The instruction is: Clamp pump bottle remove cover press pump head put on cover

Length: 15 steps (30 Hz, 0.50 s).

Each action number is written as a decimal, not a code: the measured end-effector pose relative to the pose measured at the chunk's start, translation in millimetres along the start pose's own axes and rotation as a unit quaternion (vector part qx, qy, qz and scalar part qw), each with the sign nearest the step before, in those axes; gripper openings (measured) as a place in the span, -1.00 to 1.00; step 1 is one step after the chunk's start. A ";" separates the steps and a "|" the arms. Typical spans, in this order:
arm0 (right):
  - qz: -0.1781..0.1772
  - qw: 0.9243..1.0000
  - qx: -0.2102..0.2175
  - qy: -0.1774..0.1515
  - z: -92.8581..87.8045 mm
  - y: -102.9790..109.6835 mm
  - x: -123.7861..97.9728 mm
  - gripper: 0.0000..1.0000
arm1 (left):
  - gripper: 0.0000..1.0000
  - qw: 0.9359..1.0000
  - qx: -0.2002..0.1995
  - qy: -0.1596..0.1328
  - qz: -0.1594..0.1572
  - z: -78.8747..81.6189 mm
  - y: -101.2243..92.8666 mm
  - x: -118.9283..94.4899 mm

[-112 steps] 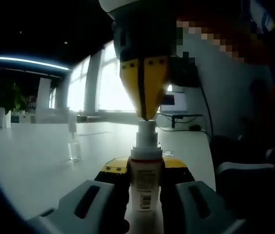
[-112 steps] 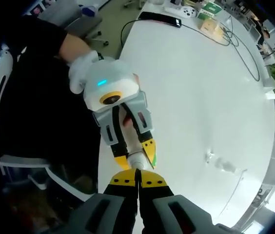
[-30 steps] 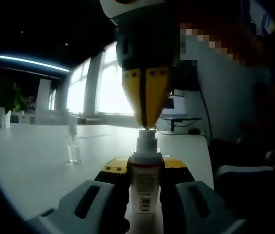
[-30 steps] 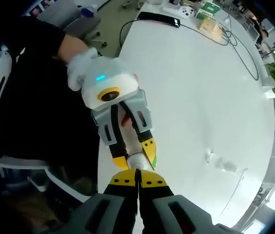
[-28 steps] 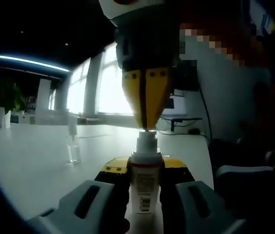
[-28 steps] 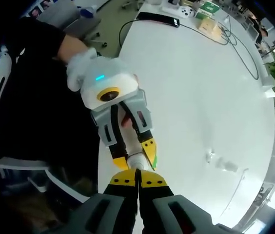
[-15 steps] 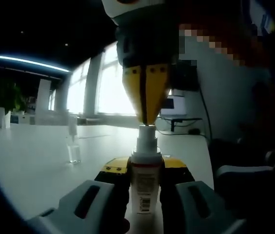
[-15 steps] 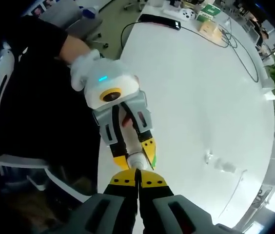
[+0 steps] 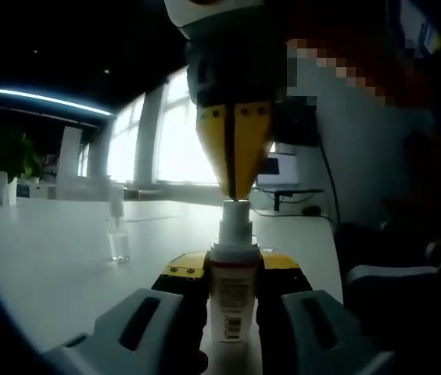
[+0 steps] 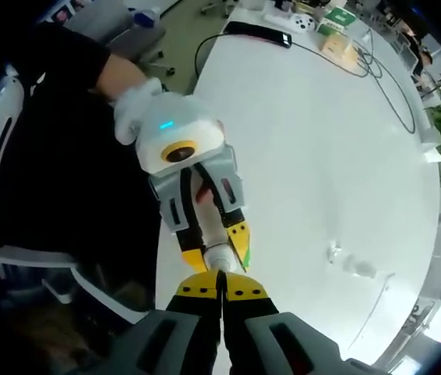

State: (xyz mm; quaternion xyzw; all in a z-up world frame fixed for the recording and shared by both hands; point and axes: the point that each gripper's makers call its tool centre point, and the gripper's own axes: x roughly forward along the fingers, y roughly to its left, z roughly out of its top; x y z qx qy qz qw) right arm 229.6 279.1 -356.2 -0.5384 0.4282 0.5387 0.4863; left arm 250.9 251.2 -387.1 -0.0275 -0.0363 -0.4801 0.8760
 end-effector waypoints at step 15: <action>0.000 1.000 -0.001 0.002 0.1 -0.4 0.3 -1.00 | -0.72 1.000 0.000 0.000 0.000 0.3 -0.9 0.2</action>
